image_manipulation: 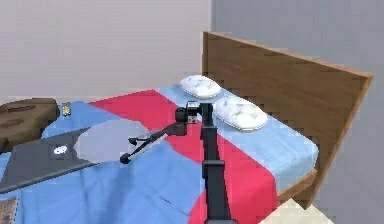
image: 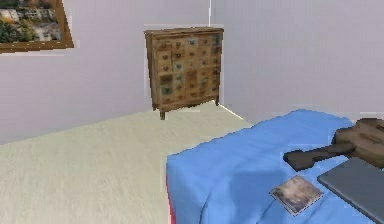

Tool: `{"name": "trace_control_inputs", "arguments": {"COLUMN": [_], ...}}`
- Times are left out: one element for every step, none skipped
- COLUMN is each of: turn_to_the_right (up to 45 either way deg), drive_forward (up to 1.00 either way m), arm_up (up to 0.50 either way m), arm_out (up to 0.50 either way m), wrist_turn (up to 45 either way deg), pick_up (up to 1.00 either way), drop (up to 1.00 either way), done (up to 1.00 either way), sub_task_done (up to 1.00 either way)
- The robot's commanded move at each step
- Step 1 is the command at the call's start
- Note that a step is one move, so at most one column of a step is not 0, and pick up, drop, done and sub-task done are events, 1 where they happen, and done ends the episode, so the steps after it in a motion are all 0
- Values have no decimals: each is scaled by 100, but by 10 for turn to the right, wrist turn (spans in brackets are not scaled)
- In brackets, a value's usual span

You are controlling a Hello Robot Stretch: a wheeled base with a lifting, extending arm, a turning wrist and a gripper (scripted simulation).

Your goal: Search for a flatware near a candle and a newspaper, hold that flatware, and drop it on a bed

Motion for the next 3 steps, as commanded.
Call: {"name": "trace_control_inputs", "arguments": {"turn_to_the_right": [0, 0, 0], "drive_forward": [0, 0, 0], "arm_up": [0, 10, 0], "arm_out": [0, 0, -8], "wrist_turn": [0, 0, 0], "pick_up": [0, 0, 0], "drop": [100, 0, 0], "done": [0, 0, 0], "sub_task_done": [0, 0, 0]}}
